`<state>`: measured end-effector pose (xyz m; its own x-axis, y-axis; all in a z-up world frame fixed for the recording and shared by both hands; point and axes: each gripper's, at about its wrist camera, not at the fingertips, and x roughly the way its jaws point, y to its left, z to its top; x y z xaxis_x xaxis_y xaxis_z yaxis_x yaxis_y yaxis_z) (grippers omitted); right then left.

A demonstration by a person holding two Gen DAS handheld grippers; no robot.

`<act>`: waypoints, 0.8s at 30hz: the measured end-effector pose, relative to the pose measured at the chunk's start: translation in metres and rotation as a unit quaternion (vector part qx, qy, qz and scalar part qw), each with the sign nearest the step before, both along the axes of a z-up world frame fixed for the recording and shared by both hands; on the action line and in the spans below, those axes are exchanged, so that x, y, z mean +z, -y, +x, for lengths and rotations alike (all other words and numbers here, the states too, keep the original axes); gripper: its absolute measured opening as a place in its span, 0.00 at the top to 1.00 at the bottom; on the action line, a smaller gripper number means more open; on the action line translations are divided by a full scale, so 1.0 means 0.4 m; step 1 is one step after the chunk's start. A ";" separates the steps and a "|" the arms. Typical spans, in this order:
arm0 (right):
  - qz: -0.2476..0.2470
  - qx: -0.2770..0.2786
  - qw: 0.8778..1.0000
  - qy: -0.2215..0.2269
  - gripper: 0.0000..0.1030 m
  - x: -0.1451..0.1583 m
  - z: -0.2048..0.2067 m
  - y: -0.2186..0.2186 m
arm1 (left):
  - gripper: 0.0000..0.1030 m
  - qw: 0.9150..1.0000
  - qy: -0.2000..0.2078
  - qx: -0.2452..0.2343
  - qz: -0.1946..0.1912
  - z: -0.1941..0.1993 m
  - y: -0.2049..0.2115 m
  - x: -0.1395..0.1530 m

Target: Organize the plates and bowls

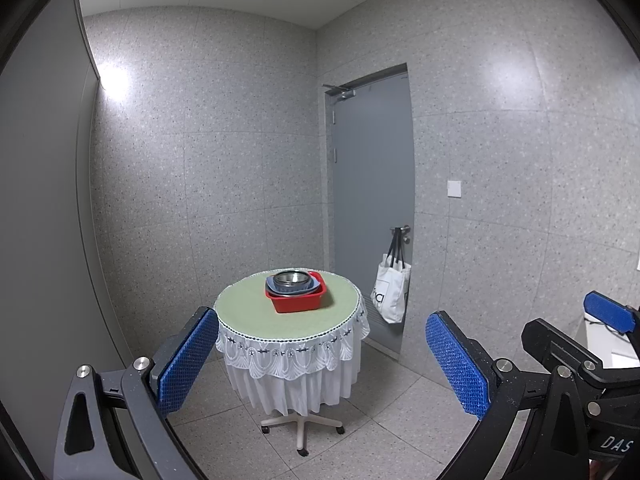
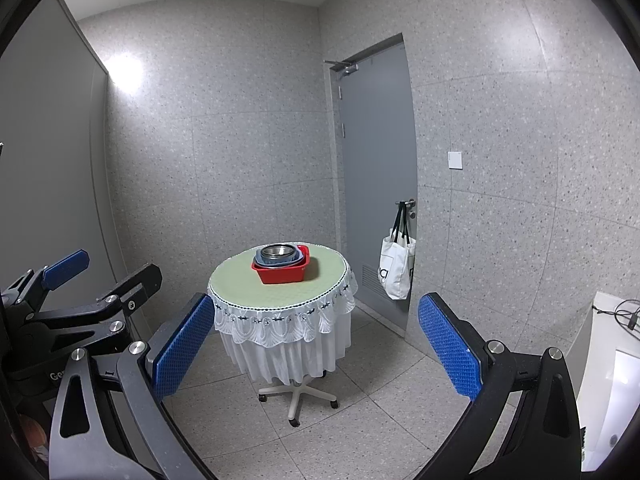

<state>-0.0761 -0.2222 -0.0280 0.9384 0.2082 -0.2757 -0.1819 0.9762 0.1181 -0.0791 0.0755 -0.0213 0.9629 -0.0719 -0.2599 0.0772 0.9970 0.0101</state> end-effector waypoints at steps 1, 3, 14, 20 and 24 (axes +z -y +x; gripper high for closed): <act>0.000 0.000 1.000 0.000 0.00 0.000 0.000 0.000 | 0.01 1.000 0.000 0.000 0.000 0.000 0.001 0.000; 0.001 0.001 1.000 -0.001 0.00 0.002 0.003 0.004 | 0.00 1.000 0.000 0.000 0.000 0.001 0.001 -0.001; 0.001 0.001 1.000 -0.001 0.00 0.002 0.004 0.006 | 0.01 1.000 0.004 0.003 0.000 -0.003 0.009 -0.009; 0.001 0.001 1.000 -0.001 0.00 0.001 0.003 0.003 | 0.00 1.000 0.005 0.003 -0.002 -0.007 0.017 -0.012; 0.002 0.002 1.000 -0.001 0.00 0.000 0.004 0.001 | 0.01 1.000 0.004 0.002 -0.003 -0.008 0.020 -0.015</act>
<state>-0.0746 -0.2225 -0.0280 0.9371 0.2134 -0.2763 -0.1862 0.9750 0.1216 -0.0824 0.0677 -0.0275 0.9653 -0.0687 -0.2521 0.0722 0.9974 0.0044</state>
